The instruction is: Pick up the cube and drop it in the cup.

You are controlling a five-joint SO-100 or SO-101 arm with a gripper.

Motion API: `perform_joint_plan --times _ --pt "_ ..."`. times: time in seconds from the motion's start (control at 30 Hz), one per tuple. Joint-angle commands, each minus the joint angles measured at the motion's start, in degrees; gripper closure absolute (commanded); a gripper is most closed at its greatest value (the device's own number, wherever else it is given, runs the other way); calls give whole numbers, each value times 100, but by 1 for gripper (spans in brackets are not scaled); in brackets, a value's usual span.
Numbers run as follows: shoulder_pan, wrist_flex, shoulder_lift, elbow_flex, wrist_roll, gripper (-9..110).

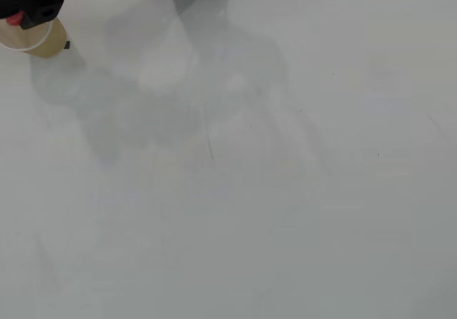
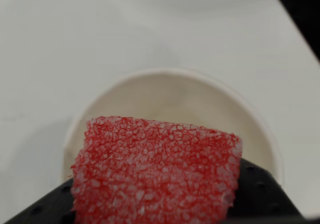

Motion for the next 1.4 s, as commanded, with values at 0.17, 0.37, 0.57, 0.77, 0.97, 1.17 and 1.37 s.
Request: perform_joint_plan --times 0.17,0.37,0.57,0.77,0.97,1.17,1.37 --pt "0 0 0 -976 79 101" --pt "18 0 -9 -984 79 101" --pt "18 -9 -9 -1002 79 101" --pt "9 -53 -9 -1063 88 95" --pt "-35 -62 -9 -1090 88 82" --pt "-185 -123 -9 -1107 88 70" --pt "-316 -167 -9 -1116 88 63"
